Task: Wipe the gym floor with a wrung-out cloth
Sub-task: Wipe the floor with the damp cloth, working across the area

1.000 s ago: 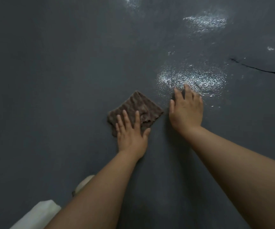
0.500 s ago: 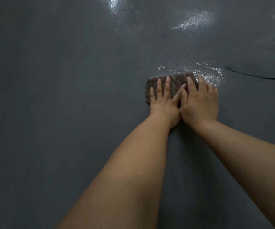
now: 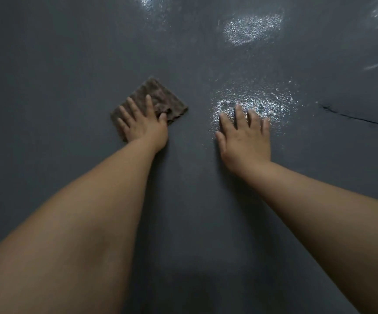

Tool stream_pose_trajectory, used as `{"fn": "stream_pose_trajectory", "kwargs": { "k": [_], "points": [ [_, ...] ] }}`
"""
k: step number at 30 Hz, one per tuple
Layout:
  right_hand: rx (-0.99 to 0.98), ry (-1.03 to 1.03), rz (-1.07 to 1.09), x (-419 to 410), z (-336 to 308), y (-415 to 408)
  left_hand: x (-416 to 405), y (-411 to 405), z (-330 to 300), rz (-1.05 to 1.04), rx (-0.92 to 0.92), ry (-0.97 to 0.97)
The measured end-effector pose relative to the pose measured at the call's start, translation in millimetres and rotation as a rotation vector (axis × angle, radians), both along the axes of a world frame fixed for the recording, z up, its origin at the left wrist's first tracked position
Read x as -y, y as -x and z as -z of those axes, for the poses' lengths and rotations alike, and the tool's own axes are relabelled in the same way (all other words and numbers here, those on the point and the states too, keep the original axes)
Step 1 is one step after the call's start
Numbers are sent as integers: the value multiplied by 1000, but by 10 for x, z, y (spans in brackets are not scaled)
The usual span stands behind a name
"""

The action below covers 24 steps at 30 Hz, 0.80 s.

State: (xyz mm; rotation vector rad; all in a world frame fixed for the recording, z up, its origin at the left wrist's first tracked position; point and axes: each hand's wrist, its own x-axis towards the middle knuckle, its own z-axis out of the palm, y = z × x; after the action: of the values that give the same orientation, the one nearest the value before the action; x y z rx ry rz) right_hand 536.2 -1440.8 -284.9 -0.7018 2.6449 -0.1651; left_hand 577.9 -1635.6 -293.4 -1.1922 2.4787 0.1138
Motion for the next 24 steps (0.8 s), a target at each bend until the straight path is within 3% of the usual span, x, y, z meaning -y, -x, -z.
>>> {"fn": "stream_pose_trajectory", "kwargs": {
  "k": [3, 7, 10, 17, 24],
  "points": [
    [-16, -19, 8, 35, 36, -28, -154, 183, 1, 105, -42, -18],
    [-31, 3, 71, 127, 48, -102, -452, 489, -59, 460, -63, -122],
    [-33, -13, 95, 178, 63, -164, -498, 599, -78, 531, -43, -155],
    [-18, -6, -44, 438, -10, -405, -22, 131, -32, 247, -71, -114],
    [48, -4, -225, 674, -51, -783, 706, -1153, 108, -216, -69, 10]
  ]
}}
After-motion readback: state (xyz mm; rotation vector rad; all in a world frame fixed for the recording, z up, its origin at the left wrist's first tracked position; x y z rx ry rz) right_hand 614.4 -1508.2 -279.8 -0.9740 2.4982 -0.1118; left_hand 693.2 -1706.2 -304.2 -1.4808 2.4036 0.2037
